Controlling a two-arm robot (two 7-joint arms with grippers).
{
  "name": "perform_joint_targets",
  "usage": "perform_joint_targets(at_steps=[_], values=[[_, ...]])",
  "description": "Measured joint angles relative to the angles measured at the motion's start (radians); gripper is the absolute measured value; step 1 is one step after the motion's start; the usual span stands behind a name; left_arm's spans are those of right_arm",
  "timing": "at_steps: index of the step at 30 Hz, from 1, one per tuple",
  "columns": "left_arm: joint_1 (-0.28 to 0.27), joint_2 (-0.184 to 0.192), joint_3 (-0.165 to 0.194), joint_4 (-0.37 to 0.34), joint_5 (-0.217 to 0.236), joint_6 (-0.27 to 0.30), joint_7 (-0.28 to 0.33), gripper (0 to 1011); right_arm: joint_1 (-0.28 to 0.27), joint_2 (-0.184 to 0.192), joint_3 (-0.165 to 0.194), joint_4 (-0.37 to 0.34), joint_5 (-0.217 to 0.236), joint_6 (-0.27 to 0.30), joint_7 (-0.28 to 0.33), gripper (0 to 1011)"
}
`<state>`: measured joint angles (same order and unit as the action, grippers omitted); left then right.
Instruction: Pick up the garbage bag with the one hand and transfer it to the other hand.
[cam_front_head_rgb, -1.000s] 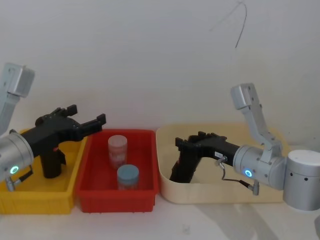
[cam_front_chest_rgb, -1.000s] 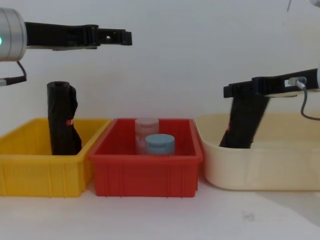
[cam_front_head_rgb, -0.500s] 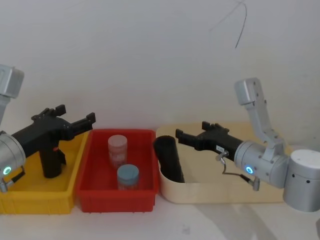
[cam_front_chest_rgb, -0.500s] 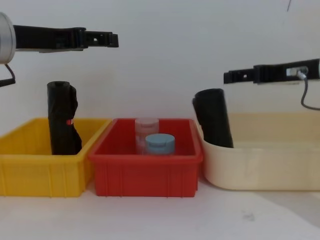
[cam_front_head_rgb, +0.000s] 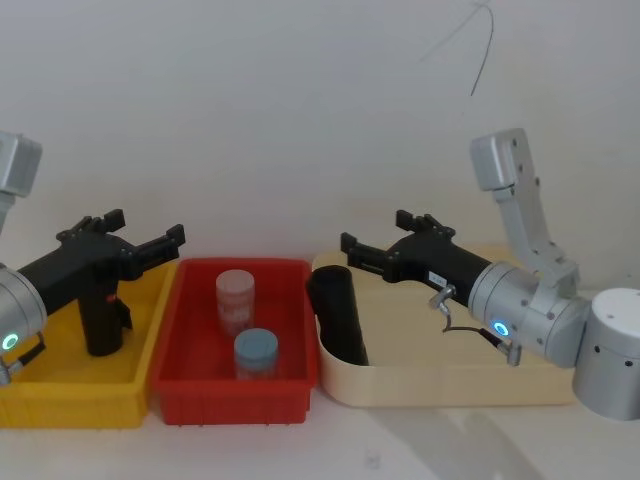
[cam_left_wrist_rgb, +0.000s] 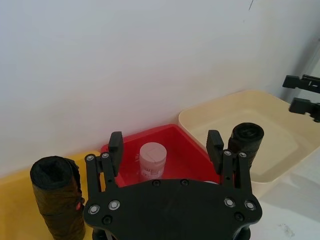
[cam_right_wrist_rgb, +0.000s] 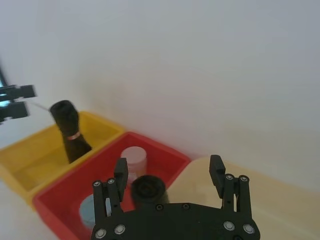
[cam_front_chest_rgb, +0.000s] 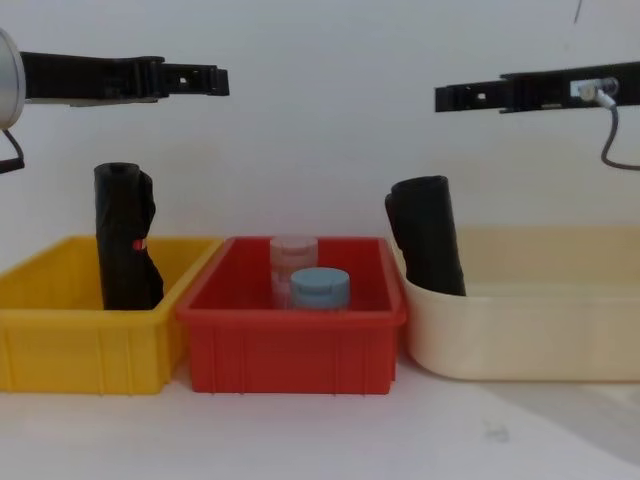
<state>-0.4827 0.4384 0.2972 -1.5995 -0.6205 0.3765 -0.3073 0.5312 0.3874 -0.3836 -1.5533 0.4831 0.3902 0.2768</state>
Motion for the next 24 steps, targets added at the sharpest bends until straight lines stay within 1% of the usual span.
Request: perform_joint_targets(at_steps=[3, 5, 8, 11, 12, 15, 16, 17, 19, 21, 22, 23, 24], values=[[0.001, 0.0, -0.001, 0.0, 0.0, 0.0, 0.001, 1001, -0.002, 0.006, -0.008, -0.016, -0.003, 0.0, 0.014, 1001], [0.001, 0.001, -0.001, 0.0, 0.0, 0.0, 0.002, 1001, -0.004, 0.017, -0.022, -0.039, -0.006, 0.0, 0.035, 1001], [0.001, 0.001, -0.001, 0.0, 0.0, -0.001, 0.003, 1001, -0.005, 0.024, -0.038, -0.054, -0.009, 0.002, 0.05, 1001], [0.001, 0.001, -0.002, 0.0, 0.0, -0.001, 0.003, 1001, -0.004, 0.035, -0.065, -0.073, -0.017, 0.01, 0.078, 1001], [0.001, 0.001, -0.002, 0.0, 0.0, -0.001, 0.004, 1001, -0.004, 0.035, -0.065, -0.073, -0.017, 0.01, 0.078, 1001], [0.002, 0.001, -0.002, 0.0, 0.0, -0.001, 0.004, 1001, 0.004, 0.043, -0.103, -0.085, -0.029, 0.025, 0.108, 1001], [0.002, 0.001, -0.002, 0.0, 0.0, -0.001, 0.004, 1001, 0.004, 0.043, -0.103, -0.085, -0.029, 0.025, 0.108, 1002], [0.002, 0.001, -0.002, 0.0, 0.0, -0.001, 0.004, 1001, 0.01, 0.045, -0.123, -0.087, -0.034, 0.031, 0.119, 1001], [0.002, 0.001, -0.002, 0.0, 0.0, -0.001, 0.004, 1001, 0.015, 0.045, -0.139, -0.087, -0.04, 0.038, 0.129, 1001], [0.002, 0.001, -0.003, 0.0, 0.0, -0.001, 0.005, 1001, 0.03, 0.041, -0.176, -0.08, -0.055, 0.058, 0.149, 1001], [0.002, 0.001, -0.003, 0.0, 0.0, -0.001, 0.005, 1001, 0.03, 0.041, -0.176, -0.08, -0.055, 0.058, 0.149, 1001], [0.002, 0.001, -0.003, 0.0, 0.0, -0.001, 0.005, 1001, 0.038, 0.036, -0.194, -0.072, -0.062, 0.067, 0.156, 1001], [0.002, 0.001, -0.003, 0.0, 0.0, -0.001, 0.005, 1001, 0.042, 0.033, -0.203, -0.067, -0.067, 0.072, 0.161, 1001]])
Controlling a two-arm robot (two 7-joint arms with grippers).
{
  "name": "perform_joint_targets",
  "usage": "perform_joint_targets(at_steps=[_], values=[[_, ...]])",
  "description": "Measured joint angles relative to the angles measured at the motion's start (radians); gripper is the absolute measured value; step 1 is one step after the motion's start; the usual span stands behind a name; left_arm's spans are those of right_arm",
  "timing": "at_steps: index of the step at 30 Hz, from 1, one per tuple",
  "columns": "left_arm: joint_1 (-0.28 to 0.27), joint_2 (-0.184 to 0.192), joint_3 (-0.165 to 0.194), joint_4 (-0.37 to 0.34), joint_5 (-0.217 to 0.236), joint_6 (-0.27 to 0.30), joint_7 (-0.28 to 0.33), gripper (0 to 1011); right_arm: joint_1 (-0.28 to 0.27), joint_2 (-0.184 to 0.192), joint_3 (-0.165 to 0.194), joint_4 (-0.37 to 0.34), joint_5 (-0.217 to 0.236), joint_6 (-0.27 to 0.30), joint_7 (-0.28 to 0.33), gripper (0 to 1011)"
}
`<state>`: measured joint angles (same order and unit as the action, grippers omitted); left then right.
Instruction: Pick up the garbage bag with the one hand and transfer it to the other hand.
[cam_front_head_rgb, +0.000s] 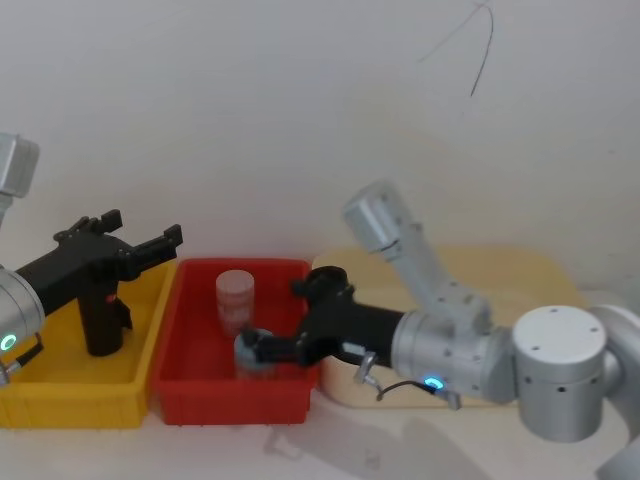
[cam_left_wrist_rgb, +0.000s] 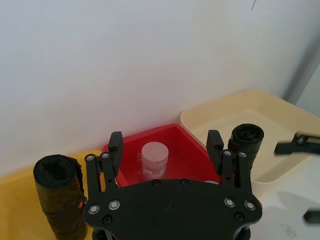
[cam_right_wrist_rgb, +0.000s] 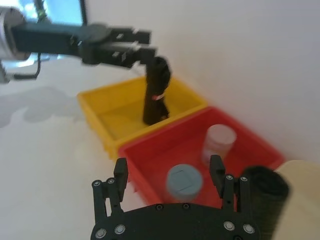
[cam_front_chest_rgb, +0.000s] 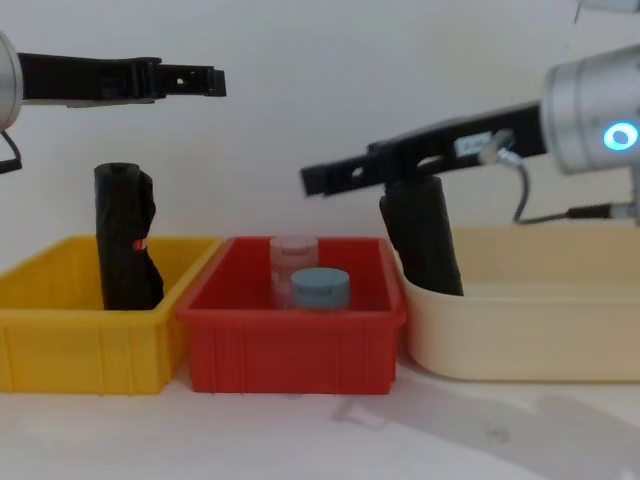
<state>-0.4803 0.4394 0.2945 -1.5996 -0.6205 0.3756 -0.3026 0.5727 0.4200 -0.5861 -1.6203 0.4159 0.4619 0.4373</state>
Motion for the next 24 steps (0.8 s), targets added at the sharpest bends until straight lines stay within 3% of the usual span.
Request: perform_joint_targets(at_steps=[6, 10, 24], values=[[0.0, 0.0, 0.0, 0.0, 0.0, 0.0, 0.001, 1001, 0.035, -0.033, -0.061, 0.05, -0.03, 0.03, 0.021, 1001], [0.0, 0.0, 0.0, 0.0, 0.0, 0.0, 0.001, 1001, 0.051, -0.052, -0.081, 0.078, -0.044, 0.04, 0.023, 1001], [0.0, 0.0, 0.0, 0.0, 0.0, 0.0, 0.001, 1001, 0.108, -0.107, -0.111, 0.173, -0.076, 0.063, 0.029, 1001]])
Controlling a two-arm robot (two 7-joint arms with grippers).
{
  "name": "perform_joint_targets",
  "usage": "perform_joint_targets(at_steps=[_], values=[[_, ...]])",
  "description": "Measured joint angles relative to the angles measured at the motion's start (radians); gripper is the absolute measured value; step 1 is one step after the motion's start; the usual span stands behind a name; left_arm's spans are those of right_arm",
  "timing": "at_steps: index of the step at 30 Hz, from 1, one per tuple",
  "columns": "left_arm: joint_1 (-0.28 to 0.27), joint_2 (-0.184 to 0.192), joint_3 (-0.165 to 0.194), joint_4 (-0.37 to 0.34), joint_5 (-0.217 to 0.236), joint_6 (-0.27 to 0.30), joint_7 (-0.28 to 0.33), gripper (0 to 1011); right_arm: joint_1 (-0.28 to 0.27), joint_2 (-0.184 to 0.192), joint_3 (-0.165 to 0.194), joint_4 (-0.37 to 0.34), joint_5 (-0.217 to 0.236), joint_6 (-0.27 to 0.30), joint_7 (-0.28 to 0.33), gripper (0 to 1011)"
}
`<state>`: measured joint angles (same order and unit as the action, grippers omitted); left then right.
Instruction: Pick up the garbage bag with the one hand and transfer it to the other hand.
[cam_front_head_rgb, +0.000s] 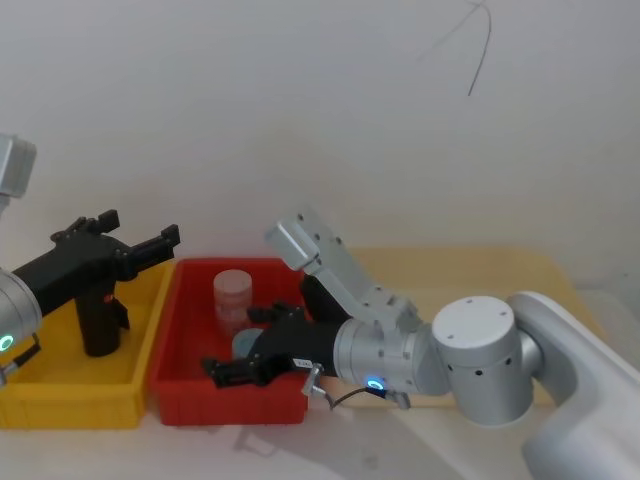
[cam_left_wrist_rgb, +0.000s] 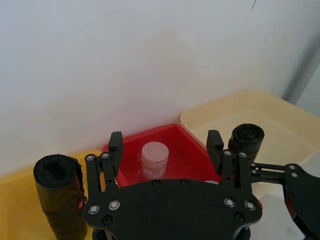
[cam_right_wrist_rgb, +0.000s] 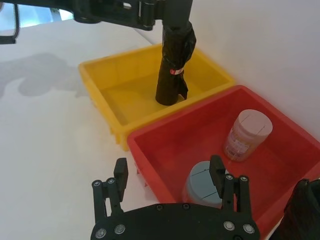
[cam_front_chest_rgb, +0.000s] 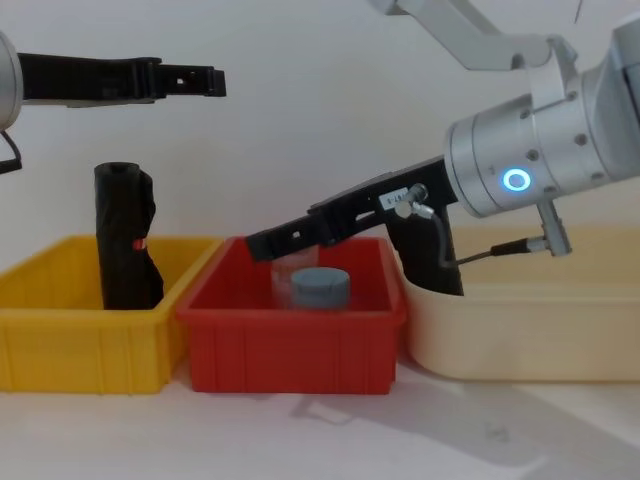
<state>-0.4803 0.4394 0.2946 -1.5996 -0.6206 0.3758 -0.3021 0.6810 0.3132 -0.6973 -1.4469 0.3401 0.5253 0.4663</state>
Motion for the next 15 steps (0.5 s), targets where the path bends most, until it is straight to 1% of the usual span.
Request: perform_joint_targets(at_steps=[8, 14, 15], values=[[0.0, 0.0, 0.0, 0.0, 0.0, 0.0, 0.0, 1001, 0.031, -0.019, -0.011, 0.056, -0.017, 0.002, 0.011, 1001], [0.0, 0.0, 0.0, 0.0, 0.0, 0.0, 0.0, 1001, 0.061, -0.036, -0.023, 0.121, -0.038, -0.006, 0.021, 1001], [0.0, 0.0, 0.0, 0.0, 0.0, 0.0, 0.0, 1001, 0.061, -0.036, -0.023, 0.121, -0.038, -0.006, 0.021, 1001]])
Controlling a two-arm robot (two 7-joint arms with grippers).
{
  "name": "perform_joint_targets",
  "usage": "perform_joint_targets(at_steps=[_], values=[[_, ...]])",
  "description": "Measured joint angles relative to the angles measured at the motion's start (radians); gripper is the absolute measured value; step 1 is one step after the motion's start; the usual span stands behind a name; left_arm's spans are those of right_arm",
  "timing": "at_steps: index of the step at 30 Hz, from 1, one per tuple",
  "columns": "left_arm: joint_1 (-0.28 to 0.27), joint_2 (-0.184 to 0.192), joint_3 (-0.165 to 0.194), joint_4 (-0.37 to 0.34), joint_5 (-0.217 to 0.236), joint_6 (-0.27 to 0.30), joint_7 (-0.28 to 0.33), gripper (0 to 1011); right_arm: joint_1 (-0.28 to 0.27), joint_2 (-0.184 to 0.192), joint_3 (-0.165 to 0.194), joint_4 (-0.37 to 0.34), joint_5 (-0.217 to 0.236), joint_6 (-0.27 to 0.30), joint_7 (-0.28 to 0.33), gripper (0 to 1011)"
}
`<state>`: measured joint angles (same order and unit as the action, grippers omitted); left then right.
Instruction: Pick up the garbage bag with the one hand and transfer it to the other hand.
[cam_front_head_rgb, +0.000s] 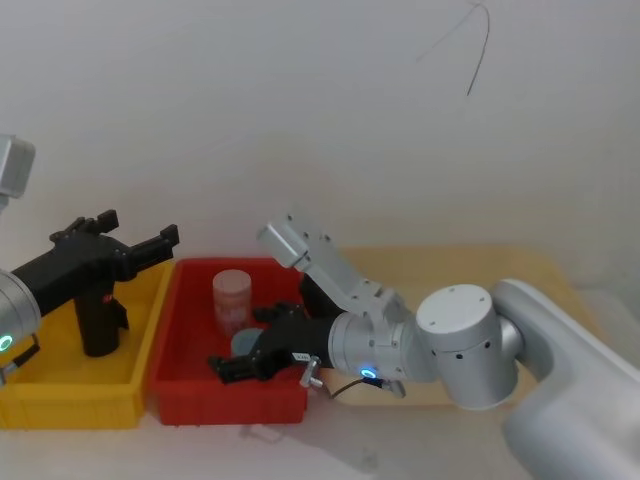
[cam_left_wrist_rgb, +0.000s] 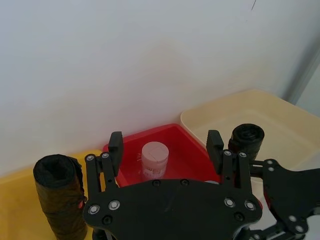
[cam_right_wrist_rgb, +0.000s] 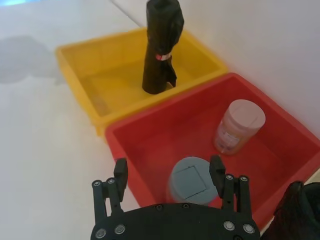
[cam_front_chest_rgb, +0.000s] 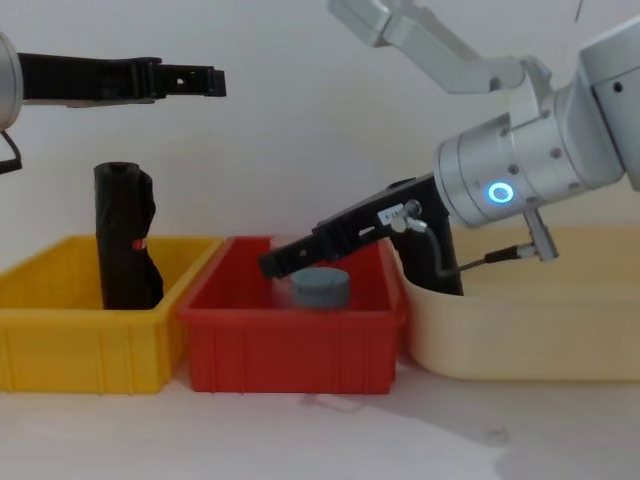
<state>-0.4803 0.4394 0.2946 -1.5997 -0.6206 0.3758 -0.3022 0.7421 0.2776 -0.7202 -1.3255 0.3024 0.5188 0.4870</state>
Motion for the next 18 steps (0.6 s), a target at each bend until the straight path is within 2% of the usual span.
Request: perform_joint_targets(at_steps=[18], values=[[0.0, 0.0, 0.0, 0.0, 0.0, 0.0, 0.0, 1001, 0.063, -0.041, -0.025, 0.172, -0.05, -0.043, 0.023, 1001]])
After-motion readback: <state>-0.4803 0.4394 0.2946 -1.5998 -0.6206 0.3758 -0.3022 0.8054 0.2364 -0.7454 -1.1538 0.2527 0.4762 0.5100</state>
